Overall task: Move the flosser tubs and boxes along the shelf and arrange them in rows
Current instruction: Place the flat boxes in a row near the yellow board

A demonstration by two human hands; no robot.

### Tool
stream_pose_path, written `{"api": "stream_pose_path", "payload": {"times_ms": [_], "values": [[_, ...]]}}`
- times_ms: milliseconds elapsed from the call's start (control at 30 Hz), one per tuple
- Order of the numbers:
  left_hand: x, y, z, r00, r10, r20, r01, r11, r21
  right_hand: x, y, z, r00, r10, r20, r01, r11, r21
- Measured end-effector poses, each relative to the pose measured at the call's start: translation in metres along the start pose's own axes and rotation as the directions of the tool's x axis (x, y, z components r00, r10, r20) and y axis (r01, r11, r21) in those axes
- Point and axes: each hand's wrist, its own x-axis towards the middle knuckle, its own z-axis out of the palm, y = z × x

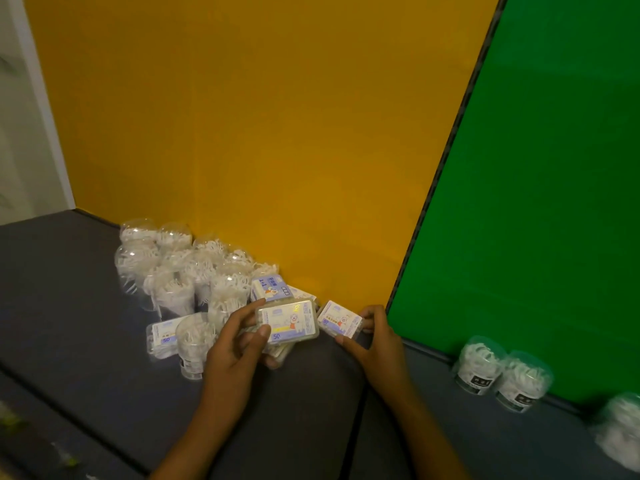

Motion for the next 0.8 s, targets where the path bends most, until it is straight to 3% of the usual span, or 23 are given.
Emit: {"api": "stream_pose_path", "payload": {"times_ms": [100, 367, 800], "values": [[-0.001, 0.001, 0.001, 1.0, 0.003, 0.007, -0.003, 1.0, -0.014, -0.012, -0.005, -0.006, 0.998, -0.018, -0.063, 0.021, 0.999, 0.049], [-0.008, 0.005, 0.006, 0.994, -0.034, 0.108, 0.039, 0.998, -0.047, -0.072, -0.018, -0.041, 0.973, 0.122, -0.195, -0.024, 0.897, 0.442], [-0.07, 0.017, 0.094, 0.938, -0.084, 0.337, 0.134, 0.982, -0.131, -0.179, 0.012, -0.14, 0.883, 0.265, -0.388, -0.023, 0.849, 0.528]]}}
